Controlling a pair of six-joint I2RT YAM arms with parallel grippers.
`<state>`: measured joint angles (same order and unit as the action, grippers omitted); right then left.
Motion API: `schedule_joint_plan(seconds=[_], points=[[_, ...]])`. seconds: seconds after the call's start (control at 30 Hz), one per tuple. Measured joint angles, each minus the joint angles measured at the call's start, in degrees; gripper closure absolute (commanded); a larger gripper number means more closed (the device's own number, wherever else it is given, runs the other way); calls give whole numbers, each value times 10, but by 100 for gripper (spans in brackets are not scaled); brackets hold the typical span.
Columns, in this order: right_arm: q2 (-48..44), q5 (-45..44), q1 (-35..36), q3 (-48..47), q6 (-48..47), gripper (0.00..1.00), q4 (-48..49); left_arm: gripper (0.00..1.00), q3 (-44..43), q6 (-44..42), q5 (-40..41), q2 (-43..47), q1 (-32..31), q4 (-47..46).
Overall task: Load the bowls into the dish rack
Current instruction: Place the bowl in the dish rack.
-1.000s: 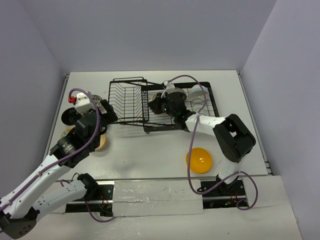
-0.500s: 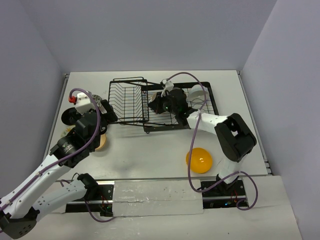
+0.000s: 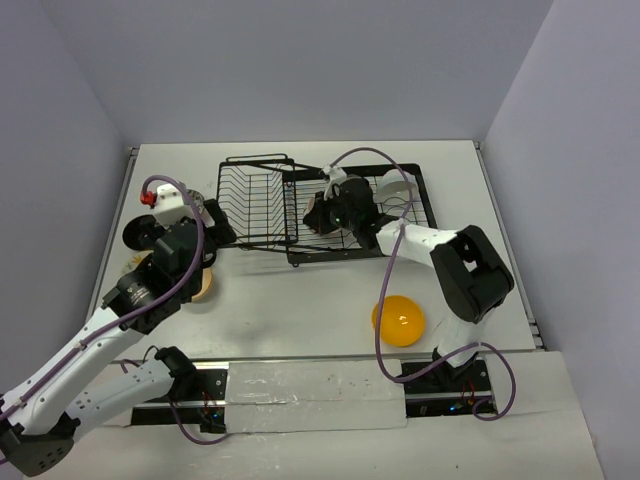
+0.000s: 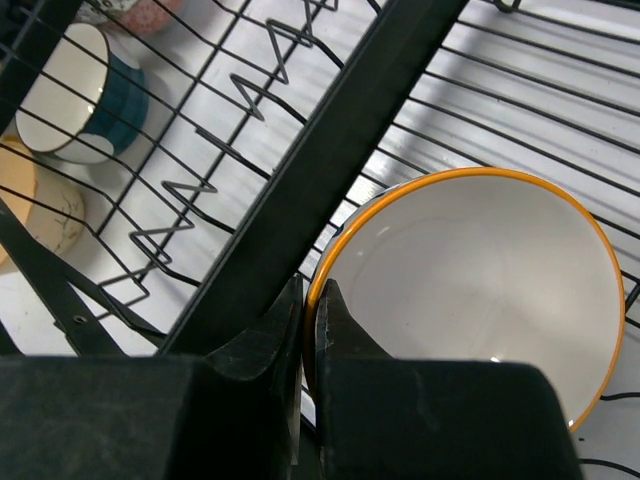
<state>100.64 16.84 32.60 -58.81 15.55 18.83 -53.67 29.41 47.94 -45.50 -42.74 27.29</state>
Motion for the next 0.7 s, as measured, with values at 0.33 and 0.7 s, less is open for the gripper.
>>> schedule_joint_plan(seconds=[0.33,0.7], points=[[26,31,-7,-23,-28,100,-30,1,0,0,0,-6,2,0],[59,55,-8,-77,-58,82,-74,1,0,0,-1,-9,20,0]])
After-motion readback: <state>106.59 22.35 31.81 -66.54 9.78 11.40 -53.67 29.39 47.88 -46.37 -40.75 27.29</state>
